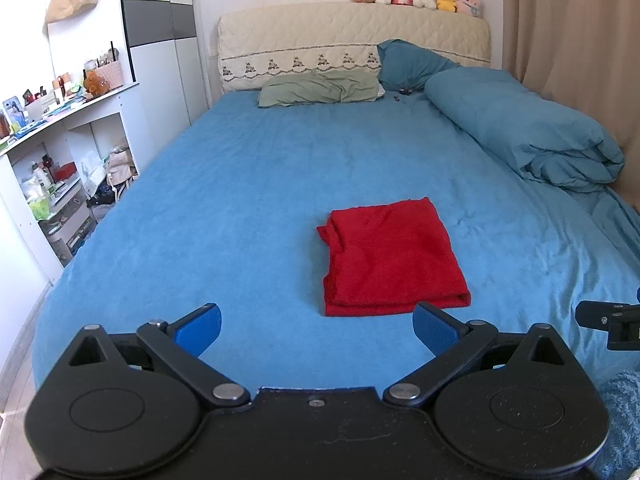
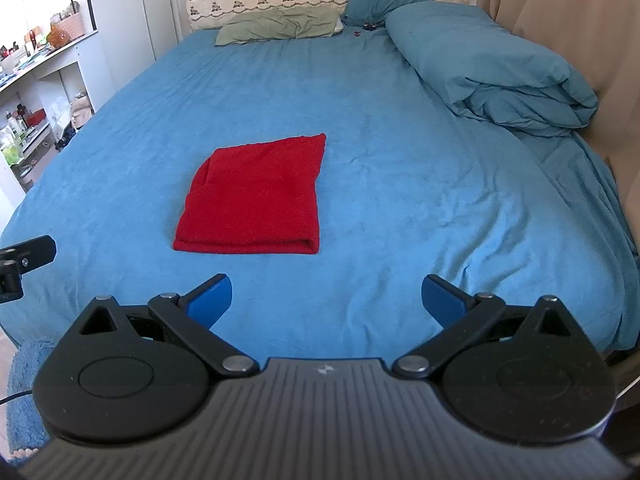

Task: Fold small clothes

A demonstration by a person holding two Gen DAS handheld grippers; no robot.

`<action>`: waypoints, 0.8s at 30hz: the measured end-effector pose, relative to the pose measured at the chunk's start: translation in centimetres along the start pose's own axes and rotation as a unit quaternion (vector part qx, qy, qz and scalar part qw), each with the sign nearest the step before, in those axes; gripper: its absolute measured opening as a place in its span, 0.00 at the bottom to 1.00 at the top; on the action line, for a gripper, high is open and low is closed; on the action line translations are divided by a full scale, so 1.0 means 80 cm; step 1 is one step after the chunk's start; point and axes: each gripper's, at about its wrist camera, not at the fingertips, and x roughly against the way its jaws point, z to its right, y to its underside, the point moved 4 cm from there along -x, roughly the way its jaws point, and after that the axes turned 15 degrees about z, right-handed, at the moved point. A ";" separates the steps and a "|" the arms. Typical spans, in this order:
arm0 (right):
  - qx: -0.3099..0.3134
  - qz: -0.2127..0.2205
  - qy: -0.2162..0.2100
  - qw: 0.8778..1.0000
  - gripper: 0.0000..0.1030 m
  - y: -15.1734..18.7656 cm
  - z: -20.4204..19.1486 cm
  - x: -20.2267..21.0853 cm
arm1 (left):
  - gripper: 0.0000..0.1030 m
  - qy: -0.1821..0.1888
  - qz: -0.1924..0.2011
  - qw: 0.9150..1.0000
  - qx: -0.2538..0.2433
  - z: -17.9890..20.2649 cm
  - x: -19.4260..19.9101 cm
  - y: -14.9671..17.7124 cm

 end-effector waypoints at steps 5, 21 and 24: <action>-0.001 0.000 0.000 1.000 1.00 0.000 0.000 0.000 | 1.00 0.002 0.002 1.000 -0.001 -0.001 0.002 -0.001; -0.009 0.002 -0.004 1.000 1.00 -0.003 -0.006 0.004 | 1.00 0.004 0.011 1.000 0.005 -0.006 0.008 -0.008; -0.007 0.003 -0.003 1.000 1.00 -0.005 -0.007 0.004 | 1.00 0.004 0.013 1.000 0.002 -0.004 0.008 -0.010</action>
